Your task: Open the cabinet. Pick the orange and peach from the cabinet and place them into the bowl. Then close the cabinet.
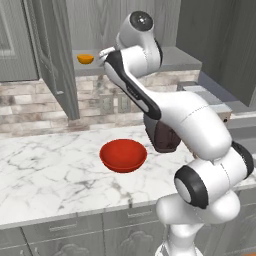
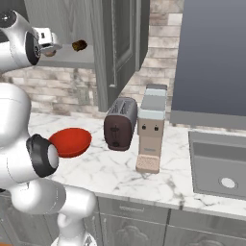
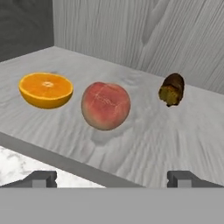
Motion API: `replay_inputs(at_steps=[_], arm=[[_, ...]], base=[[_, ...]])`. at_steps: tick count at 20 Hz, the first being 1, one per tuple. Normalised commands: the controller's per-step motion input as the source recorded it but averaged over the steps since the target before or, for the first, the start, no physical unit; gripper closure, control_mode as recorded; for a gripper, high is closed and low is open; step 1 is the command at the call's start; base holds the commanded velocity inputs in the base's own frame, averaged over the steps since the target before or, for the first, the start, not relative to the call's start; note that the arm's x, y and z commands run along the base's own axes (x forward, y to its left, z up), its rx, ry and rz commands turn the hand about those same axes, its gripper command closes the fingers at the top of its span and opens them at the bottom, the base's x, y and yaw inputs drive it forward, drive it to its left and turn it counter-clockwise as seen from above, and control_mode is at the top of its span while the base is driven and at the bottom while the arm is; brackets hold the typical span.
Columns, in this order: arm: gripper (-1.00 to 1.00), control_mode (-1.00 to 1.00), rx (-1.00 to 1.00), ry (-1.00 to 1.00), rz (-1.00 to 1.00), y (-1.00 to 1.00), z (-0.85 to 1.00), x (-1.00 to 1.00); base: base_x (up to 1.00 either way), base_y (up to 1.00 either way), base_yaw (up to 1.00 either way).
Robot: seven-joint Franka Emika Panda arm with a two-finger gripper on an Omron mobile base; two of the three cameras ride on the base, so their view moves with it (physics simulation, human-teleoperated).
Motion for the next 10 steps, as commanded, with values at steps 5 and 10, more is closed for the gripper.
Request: replay_inputs(at_steps=[5,10], arm=[[-1.00,-1.00,0.00,-0.02,-0.02,0.00,0.00,0.28],[-1.00,-1.00,0.00,0.00,-0.01,0.00,0.00,0.30]], base=[[0.00,0.00,0.00],[0.00,0.00,0.00]])
